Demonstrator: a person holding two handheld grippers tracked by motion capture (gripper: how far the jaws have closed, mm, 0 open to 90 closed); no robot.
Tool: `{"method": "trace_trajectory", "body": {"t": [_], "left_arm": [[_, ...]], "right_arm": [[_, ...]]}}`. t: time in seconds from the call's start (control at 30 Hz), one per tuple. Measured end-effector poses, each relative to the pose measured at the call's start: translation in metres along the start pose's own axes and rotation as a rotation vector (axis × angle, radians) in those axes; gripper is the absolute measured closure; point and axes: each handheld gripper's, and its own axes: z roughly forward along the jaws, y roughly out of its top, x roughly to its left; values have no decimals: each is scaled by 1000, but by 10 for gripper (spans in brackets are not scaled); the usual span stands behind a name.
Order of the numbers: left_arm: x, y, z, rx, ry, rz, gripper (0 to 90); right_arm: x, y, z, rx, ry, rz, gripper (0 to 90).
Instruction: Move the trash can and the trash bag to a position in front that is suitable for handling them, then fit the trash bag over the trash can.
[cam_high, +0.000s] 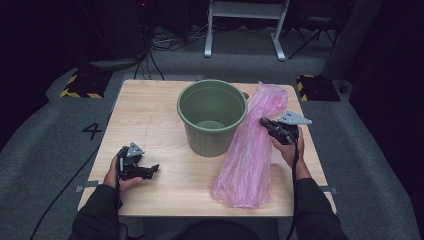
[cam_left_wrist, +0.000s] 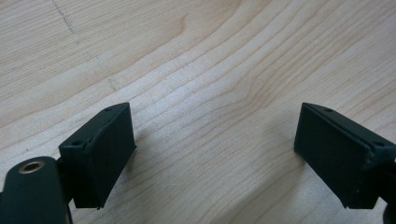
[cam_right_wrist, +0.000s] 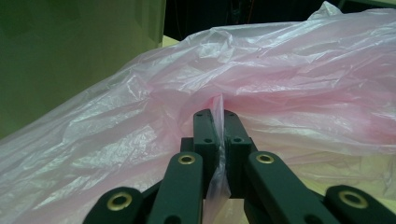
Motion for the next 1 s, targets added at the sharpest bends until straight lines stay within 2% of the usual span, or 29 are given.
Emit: {"method": "trace_trajectory", "body": {"t": [0.63,0.9,1.0], "left_arm": [[0,0,1,-2,2,-4,118],[0,1,1,3,3,-2,114],[2,3,4,11,5,-2,73]], "right_arm": [[-2,11,-21,-64,-23,-24,878],[-1,25,-37,-126,-20,-50,878],[1,31,-43,-153,-17,-62,878]]}}
